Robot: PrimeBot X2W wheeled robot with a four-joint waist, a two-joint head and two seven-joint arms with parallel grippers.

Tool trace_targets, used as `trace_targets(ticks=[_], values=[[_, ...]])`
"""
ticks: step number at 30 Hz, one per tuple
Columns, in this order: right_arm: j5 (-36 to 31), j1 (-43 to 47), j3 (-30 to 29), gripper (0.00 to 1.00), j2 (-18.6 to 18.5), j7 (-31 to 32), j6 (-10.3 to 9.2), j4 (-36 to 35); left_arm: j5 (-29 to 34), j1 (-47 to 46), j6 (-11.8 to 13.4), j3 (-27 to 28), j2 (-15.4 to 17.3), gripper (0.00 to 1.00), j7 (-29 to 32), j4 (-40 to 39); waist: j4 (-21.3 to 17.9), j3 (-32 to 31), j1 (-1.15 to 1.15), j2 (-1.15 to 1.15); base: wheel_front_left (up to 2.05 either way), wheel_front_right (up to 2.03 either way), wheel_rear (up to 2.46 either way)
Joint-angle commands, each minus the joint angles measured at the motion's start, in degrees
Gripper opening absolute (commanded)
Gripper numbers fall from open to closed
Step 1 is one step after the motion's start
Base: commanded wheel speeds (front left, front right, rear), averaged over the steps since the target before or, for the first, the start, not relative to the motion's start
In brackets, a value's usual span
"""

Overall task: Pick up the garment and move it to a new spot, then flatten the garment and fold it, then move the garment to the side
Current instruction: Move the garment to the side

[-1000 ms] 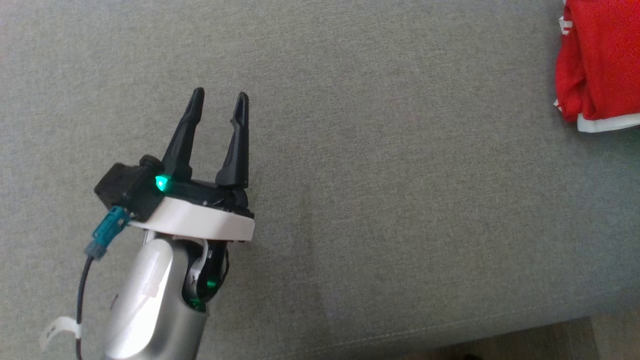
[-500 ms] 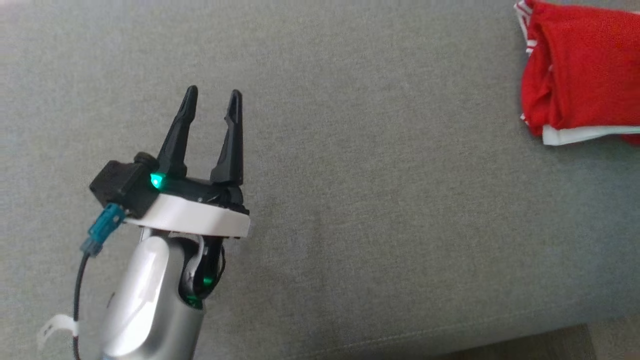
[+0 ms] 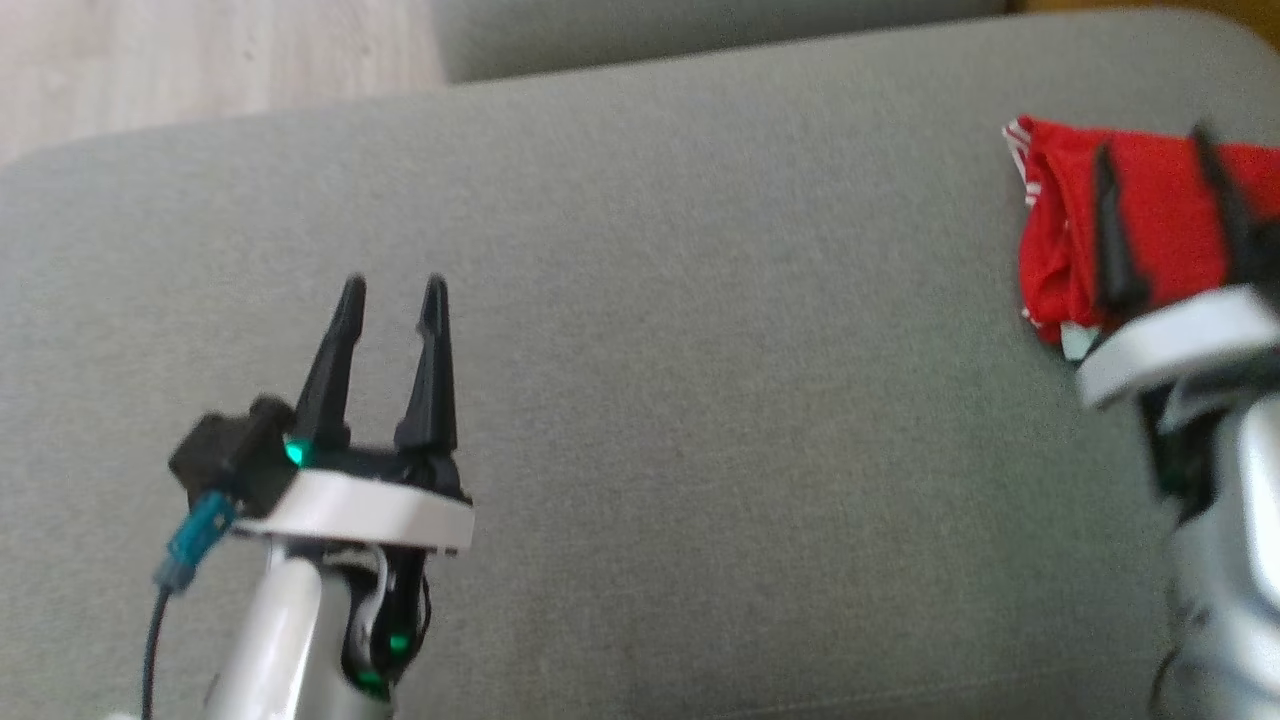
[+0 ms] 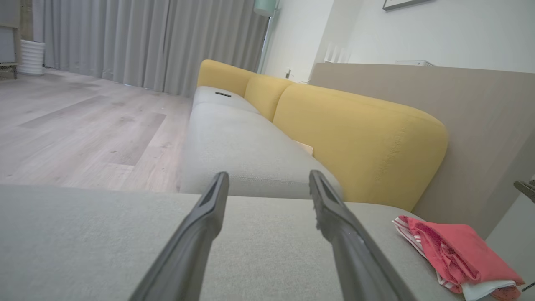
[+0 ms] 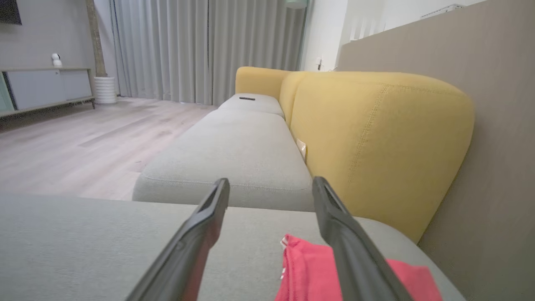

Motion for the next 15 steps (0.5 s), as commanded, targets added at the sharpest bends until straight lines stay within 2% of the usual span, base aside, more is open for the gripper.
trace_targets(ticks=[1, 4, 7, 15], values=[[0.50, 1.83, 0.61, 1.00, 1.44, -1.12, 0.37, -2.87, -0.13, 0.06, 0.47, 1.94, 0.41, 1.00, -0.29, -1.97, 1.61, -2.66, 0.00, 0.00, 0.00, 0.00, 0.00], [2.19, 7.34, -0.16, 1.00, 6.27, -3.20, 0.37, -3.71, 0.51, 3.10, 1.00, 2.04, 0.41, 1.00, -0.29, -1.73, 2.70, -5.28, 0.00, 0.00, 0.00, 0.00, 0.00], [2.89, 11.50, -0.49, 1.00, 8.49, -5.61, 0.37, -4.04, 0.30, 5.42, 1.71, 2.26, 0.41, 1.00, -0.29, -1.84, 3.33, -6.81, 0.00, 0.00, 0.00, 0.00, 0.00], [7.89, 19.53, 1.14, 1.00, 10.31, -10.61, 0.37, -4.23, -0.80, 9.35, 2.25, 3.14, 0.41, 1.00, -0.29, -3.60, 3.65, -8.44, 0.00, 0.00, 0.00, 0.00, 0.00]])
